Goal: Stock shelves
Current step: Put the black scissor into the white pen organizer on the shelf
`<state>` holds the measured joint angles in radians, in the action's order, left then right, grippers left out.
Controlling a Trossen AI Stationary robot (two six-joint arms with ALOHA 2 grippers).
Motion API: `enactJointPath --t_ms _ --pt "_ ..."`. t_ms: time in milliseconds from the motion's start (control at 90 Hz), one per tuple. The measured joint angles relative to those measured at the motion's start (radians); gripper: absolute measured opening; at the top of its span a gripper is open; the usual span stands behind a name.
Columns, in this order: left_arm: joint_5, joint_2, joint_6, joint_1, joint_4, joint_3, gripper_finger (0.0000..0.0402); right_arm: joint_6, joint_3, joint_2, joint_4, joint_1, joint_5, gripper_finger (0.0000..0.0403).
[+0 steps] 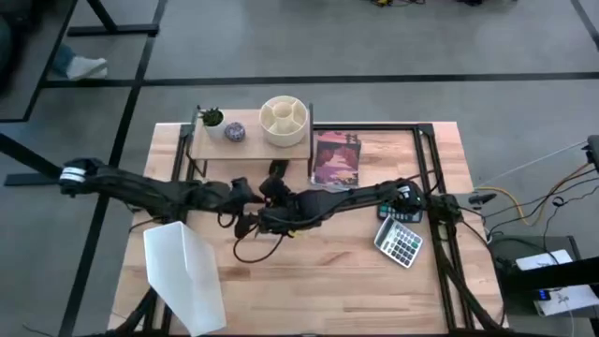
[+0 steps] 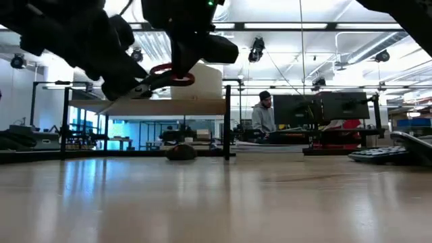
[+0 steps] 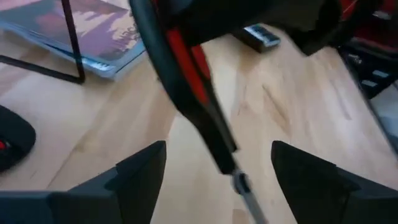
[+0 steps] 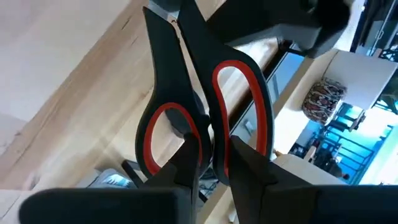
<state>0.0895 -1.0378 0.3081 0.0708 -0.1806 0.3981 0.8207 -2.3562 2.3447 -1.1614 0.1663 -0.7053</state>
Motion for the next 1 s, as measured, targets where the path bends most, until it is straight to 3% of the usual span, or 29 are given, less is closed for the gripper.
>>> enactJointPath --t_ms 189,300,389,556,600,822,1000 --pt "-0.002 -0.058 -0.064 -0.001 -0.068 0.000 0.0266 0.000 0.000 0.000 0.007 0.009 0.003 0.0043" --pt "-0.003 -0.058 -0.067 -0.001 -0.075 0.000 0.0236 -0.010 0.000 0.000 0.007 0.011 0.006 0.0043" --pt "-0.004 -0.056 -0.067 -0.001 -0.073 0.000 0.0186 -0.012 0.000 0.000 0.007 0.010 0.006 0.0043" --pt "0.005 -0.047 -0.087 -0.001 -0.049 -0.001 0.0042 -0.036 0.000 -0.001 0.005 0.010 0.002 0.0042" --pt "0.015 -0.046 -0.095 -0.004 -0.040 -0.004 0.0021 -0.044 0.000 -0.002 0.003 0.013 0.007 0.0043" --pt "0.049 -0.025 -0.128 -0.002 -0.041 -0.003 0.0021 -0.109 -0.001 -0.007 -0.061 0.020 -0.003 0.0070" --pt "0.075 0.020 -0.173 -0.002 -0.066 0.005 0.0008 -0.333 0.000 -0.075 -0.195 0.017 0.052 0.0095"
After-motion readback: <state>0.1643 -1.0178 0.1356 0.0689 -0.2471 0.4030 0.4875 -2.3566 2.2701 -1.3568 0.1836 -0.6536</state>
